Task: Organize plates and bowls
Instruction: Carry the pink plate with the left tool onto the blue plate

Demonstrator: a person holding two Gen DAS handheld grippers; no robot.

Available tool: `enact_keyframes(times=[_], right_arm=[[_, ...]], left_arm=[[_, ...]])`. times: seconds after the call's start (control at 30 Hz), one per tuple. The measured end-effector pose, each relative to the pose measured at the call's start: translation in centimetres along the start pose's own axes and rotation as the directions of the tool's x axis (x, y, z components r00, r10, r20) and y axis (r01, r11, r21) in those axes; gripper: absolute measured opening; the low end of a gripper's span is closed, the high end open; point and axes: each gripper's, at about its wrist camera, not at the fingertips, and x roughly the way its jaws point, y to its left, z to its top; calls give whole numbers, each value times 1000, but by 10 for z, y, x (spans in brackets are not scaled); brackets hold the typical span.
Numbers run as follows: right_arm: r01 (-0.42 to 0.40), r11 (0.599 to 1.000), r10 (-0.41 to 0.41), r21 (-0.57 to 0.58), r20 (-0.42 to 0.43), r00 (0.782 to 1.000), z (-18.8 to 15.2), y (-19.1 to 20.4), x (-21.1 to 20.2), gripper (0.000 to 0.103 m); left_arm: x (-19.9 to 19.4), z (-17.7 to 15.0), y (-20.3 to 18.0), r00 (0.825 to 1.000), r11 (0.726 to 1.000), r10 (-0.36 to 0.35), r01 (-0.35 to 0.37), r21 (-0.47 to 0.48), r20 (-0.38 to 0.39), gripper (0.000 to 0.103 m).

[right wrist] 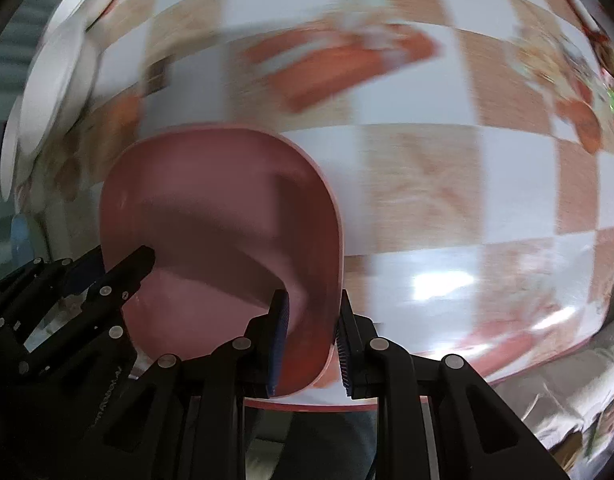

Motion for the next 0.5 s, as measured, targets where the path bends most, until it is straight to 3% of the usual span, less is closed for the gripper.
enact_keyframes(times=[0.3,0.5], right_arm=[[-10,992,8,-126,-15,1000,1,86,12,25],[21,984,-25,-179,-17,1000,-1,109,19,25]], left_arm=[[1,-25,81,999,990,40,-41,-137,-10,22],[1,-29,112,999,983,32,-34,-178,-15,22]])
